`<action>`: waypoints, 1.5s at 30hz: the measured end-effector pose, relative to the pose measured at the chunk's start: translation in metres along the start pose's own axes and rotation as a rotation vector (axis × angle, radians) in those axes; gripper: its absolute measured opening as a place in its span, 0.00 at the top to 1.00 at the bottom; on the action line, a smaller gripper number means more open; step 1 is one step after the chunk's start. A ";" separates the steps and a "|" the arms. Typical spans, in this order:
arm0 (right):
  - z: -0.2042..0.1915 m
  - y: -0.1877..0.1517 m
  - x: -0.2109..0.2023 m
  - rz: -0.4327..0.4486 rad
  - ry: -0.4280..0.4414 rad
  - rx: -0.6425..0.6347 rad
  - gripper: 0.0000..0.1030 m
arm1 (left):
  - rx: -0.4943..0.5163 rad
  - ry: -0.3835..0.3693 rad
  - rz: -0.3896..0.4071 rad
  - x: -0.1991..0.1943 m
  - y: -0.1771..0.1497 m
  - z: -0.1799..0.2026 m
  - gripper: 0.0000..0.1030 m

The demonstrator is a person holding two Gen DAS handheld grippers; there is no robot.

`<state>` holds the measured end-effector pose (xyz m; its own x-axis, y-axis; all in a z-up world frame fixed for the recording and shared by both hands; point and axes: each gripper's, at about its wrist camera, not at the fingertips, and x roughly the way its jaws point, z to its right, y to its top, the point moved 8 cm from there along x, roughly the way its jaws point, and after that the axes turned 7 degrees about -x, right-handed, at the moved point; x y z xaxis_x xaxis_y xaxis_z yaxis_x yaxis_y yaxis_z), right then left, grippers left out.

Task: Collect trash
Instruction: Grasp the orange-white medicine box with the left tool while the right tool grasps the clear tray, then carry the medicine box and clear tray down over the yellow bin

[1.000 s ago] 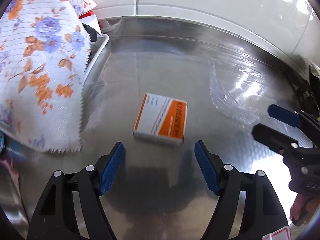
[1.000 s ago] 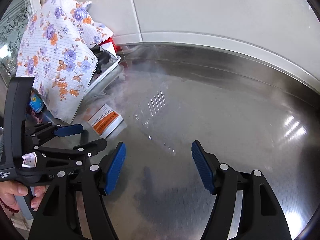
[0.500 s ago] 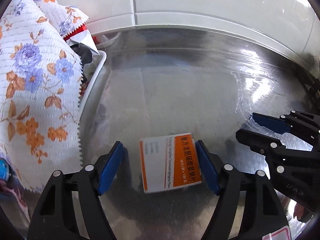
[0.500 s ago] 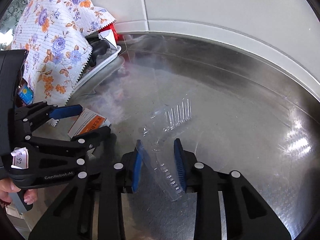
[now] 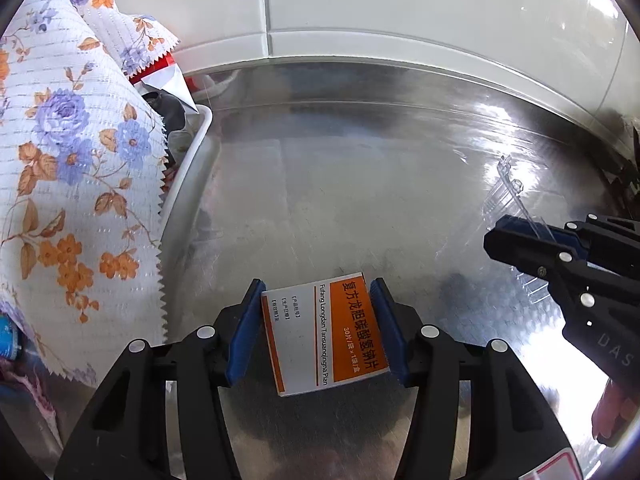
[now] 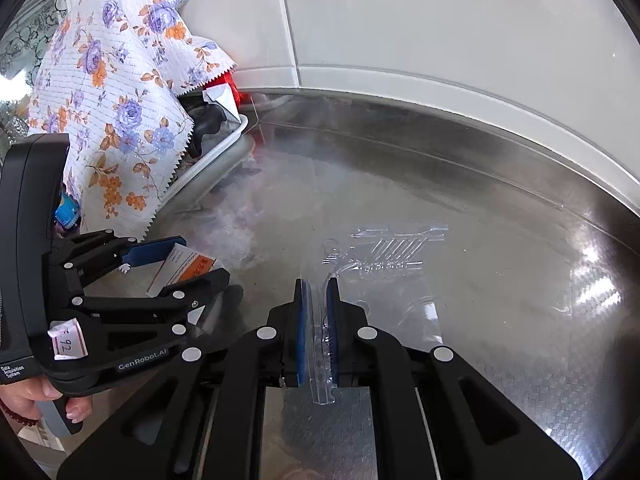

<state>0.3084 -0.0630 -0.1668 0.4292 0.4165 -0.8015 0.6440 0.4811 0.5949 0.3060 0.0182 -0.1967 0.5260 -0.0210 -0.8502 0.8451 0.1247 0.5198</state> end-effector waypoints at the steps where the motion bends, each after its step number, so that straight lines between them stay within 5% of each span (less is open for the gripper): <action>1: -0.001 0.000 -0.003 0.000 -0.006 0.001 0.90 | 0.000 -0.001 0.002 -0.002 -0.002 -0.001 0.48; 25: -0.056 -0.059 -0.119 0.080 -0.119 0.083 0.91 | 0.107 -0.078 0.077 -0.131 -0.070 0.001 0.48; 45: -0.086 -0.126 -0.202 0.128 -0.119 0.083 0.91 | 0.120 -0.087 0.085 -0.189 -0.144 0.022 0.48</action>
<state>0.0864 -0.1410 -0.0743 0.5800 0.3733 -0.7241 0.6274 0.3623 0.6893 0.0870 -0.0179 -0.1088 0.5982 -0.1018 -0.7948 0.7996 0.0100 0.6005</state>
